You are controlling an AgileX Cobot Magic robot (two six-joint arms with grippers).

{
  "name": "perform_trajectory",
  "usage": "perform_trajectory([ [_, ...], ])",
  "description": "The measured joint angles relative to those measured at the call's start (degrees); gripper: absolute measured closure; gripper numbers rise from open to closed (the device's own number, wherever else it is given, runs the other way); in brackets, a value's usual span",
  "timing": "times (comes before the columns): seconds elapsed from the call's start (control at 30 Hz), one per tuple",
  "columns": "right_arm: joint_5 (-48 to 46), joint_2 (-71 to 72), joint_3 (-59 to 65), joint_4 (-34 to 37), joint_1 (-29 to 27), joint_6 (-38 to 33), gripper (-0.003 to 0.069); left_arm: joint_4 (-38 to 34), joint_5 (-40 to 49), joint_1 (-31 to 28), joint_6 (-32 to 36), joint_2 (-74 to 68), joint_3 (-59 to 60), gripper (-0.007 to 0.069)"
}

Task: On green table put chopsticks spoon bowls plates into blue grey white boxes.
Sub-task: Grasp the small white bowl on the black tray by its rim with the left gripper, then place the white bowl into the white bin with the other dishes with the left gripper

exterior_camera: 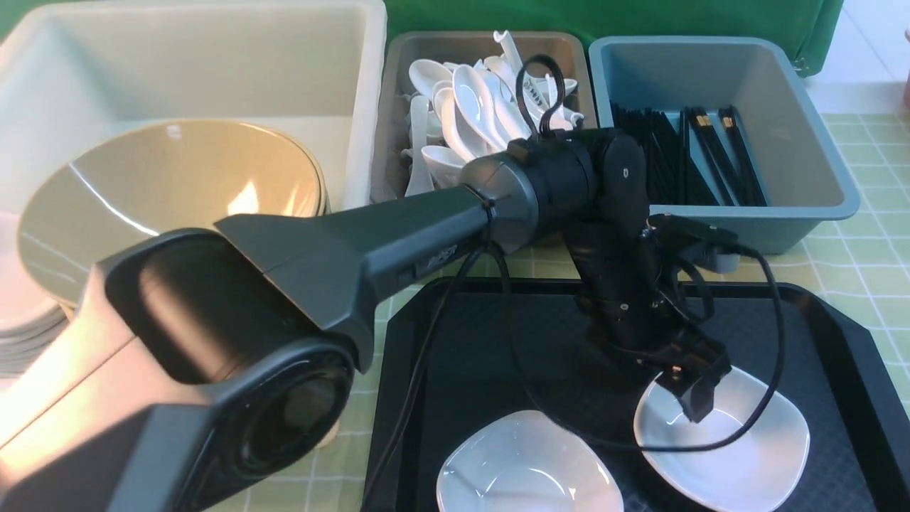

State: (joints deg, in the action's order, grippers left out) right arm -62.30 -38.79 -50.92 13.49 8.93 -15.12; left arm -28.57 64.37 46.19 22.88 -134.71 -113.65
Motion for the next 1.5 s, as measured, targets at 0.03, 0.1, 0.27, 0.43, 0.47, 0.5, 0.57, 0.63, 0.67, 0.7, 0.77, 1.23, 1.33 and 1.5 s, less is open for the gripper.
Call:
perform_trajectory([
  [0.03, 0.13, 0.0, 0.19, 0.0, 0.01, 0.0, 0.0634, -0.14, 0.11, 0.0, 0.19, -0.04, -0.01, 0.0179],
  [0.1, 1.1, 0.0, 1.3, -0.14, 0.19, 0.12, 0.0636, -1.57, 1.06, 0.0, 2.31, -0.54, -0.05, 0.0305],
  [0.27, 2.73, 0.0, 3.05, -0.29, 0.19, 0.21, 0.0636, -3.68, 2.92, 0.0, 4.89, -0.73, -0.08, 0.0594],
  [0.43, 4.42, 0.0, 3.05, 0.13, 0.45, -1.86, 0.0636, -3.86, 5.2, -0.65, 5.21, 0.62, -1.73, 0.061],
  [0.47, 4.79, 0.0, 3.05, 0.55, 0.89, -3.44, 0.0636, -3.37, 5.48, -1.13, 5.21, 1.2, -2.73, 0.0609],
  [0.5, 5.15, -0.06, 3.05, 2.07, 1.68, -5.68, 0.0636, -2.94, 5.48, -1.76, 5.21, 2.01, -3.62, 0.0609],
  [0.57, 6.0, -0.42, 3.05, 5.12, 3.49, -9.4, 0.0636, -2.73, 5.48, -3.86, 4.72, 4.55, -5.3, 0.0609],
  [0.63, 6.63, -0.76, 3.05, 6.71, 4.46, -10.92, 0.0635, -2.66, 5.48, -5.02, 4.43, 5.8, -5.54, 0.0609],
  [0.67, 7.65, -1.5, 2.77, 8.84, 6.03, -12.83, 0.0634, -2.1, 5.55, -7.07, 3.21, 9.3, -5.54, 0.0609],
  [0.7, 7.9, -2.21, 2.24, 9.8, 6.77, -13.57, 0.0634, -1.42, 5.78, -8.41, 2.58, 11.04, -5.54, 0.0609],
  [0.77, 8.19, -4.12, 0.19, 10.95, 7.84, -14.22, 0.0633, 0.94, 6.11, -11.24, 0.31, 16.35, -5.54, 0.0609],
  [1.23, 10.57, -20.54, -12.55, 18.86, 21.41, -22.58, 0.0623, 10.66, 7.56, -48.98, -8.31, 55.35, 22.45, 0.0609],
  [1.33, 10.92, -25.08, -13.29, 19.3, 27.07, -23.55, 0.0622, 11.92, 7.23, -63.96, -9.23, 60.06, 29.32, 0.0609],
  [1.5, 11.1, -31.63, -14.95, 19.43, 35.82, -24.47, 0.0616, 14.29, 3.29, -81.73, -15.5, 60.48, 31.3, 0.0609],
])
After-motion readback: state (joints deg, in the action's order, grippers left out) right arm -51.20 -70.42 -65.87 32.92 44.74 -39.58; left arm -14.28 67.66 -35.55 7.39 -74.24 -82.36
